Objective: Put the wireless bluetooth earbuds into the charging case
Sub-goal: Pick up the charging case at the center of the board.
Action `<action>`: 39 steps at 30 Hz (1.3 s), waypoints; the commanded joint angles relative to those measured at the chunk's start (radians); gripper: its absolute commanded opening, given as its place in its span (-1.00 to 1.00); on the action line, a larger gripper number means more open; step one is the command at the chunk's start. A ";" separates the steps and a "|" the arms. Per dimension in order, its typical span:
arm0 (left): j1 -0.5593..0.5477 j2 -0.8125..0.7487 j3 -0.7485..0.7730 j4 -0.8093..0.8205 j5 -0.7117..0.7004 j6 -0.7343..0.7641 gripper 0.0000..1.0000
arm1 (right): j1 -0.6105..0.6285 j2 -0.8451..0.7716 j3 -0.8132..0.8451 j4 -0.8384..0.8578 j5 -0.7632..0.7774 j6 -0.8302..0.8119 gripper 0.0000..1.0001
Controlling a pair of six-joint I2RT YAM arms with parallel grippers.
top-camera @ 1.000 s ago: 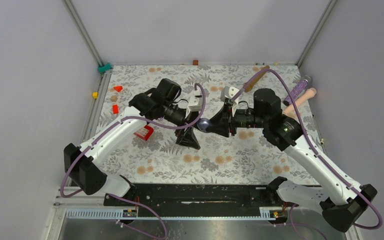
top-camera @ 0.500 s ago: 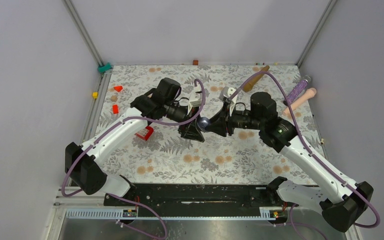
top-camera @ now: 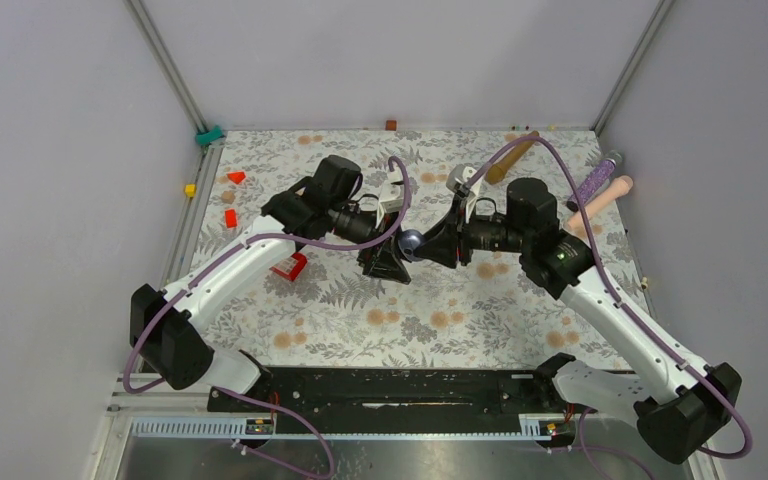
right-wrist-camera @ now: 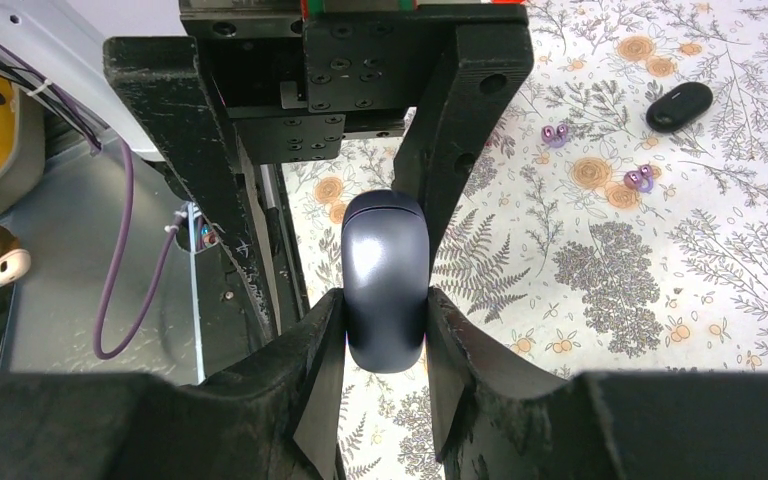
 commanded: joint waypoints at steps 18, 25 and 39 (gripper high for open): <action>-0.001 -0.016 0.000 0.038 0.001 0.006 -0.08 | -0.026 0.045 0.025 -0.040 -0.122 -0.036 -0.65; -0.001 -0.009 0.001 0.039 0.006 0.005 -0.24 | -0.026 0.045 0.023 -0.033 -0.116 -0.039 -0.65; -0.001 0.004 0.015 0.032 0.006 -0.003 -0.54 | -0.026 0.040 0.013 -0.017 -0.131 -0.033 -0.67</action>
